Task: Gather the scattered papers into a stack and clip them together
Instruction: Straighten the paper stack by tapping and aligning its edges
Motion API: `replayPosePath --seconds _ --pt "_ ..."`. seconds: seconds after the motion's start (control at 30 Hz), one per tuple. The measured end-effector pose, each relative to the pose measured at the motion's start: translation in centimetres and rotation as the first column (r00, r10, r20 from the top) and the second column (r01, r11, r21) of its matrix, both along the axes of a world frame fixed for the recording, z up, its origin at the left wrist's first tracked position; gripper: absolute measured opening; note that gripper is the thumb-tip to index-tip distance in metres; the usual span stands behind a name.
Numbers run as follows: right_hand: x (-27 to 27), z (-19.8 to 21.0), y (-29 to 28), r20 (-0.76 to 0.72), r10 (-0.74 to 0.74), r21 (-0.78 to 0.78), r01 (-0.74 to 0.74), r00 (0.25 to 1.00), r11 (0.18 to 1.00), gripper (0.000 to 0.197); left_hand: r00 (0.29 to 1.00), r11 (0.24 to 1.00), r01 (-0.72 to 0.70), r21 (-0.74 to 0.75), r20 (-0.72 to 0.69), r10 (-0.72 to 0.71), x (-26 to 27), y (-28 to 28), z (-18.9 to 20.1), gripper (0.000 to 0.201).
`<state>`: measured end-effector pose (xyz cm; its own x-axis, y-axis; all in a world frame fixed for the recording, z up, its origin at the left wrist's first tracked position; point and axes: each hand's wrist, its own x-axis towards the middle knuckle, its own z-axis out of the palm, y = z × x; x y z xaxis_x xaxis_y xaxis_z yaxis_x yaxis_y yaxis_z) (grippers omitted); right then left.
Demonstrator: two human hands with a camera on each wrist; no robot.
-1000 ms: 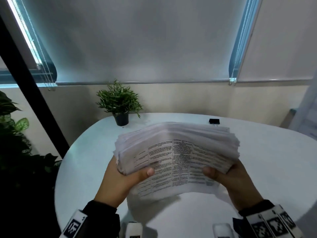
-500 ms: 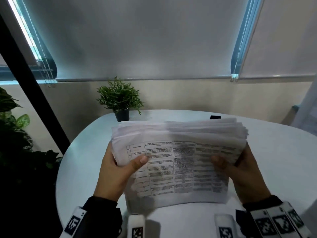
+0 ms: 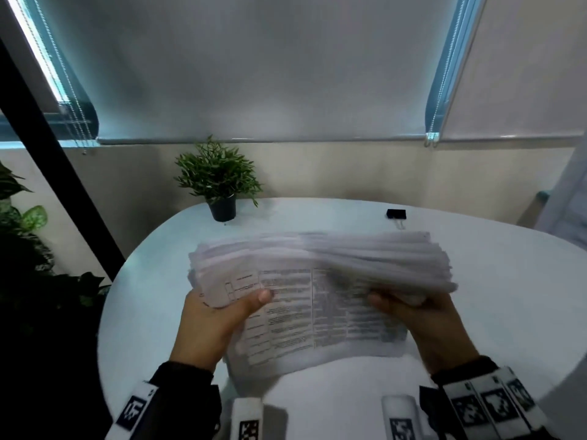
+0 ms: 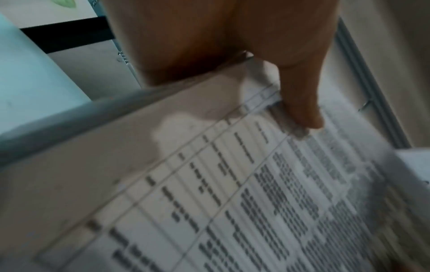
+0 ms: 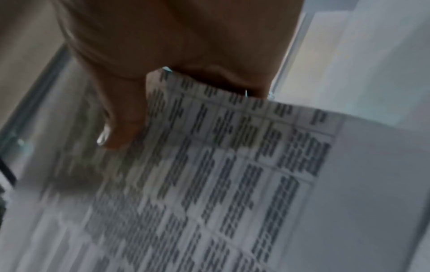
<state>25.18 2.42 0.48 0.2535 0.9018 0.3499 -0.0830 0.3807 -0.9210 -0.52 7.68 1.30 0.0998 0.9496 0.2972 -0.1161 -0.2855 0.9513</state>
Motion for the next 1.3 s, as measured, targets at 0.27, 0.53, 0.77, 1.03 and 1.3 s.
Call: replayPosePath --seconds 0.27,0.53,0.77,1.03,1.3 --pt "1.7 1.0 -0.8 0.043 0.117 -0.078 -0.114 0.992 0.990 0.097 0.999 1.000 0.023 -0.003 0.025 -0.023 -1.3 0.2 0.2 0.091" --pt "0.3 1.8 -1.6 0.016 0.046 -0.006 -0.046 0.999 0.999 0.079 0.998 0.998 -0.030 0.064 0.063 0.026 -0.8 -0.7 1.4 0.050" --pt "-0.5 0.5 -1.3 0.014 0.035 -0.051 -0.035 0.999 0.998 0.080 0.996 0.999 -0.034 0.037 0.082 0.031 -0.6 -1.4 0.8 0.054" --pt "0.5 -0.3 -2.2 0.051 0.002 -0.102 0.004 0.999 0.995 0.084 0.998 0.999 0.045 0.007 0.039 -0.045 -1.4 -1.8 0.3 0.094" --pt "-0.3 1.3 -3.1 0.042 -0.039 0.018 0.039 0.998 0.999 0.086 0.998 0.998 -0.062 0.014 -0.029 0.063 -1.6 -1.8 0.2 0.081"
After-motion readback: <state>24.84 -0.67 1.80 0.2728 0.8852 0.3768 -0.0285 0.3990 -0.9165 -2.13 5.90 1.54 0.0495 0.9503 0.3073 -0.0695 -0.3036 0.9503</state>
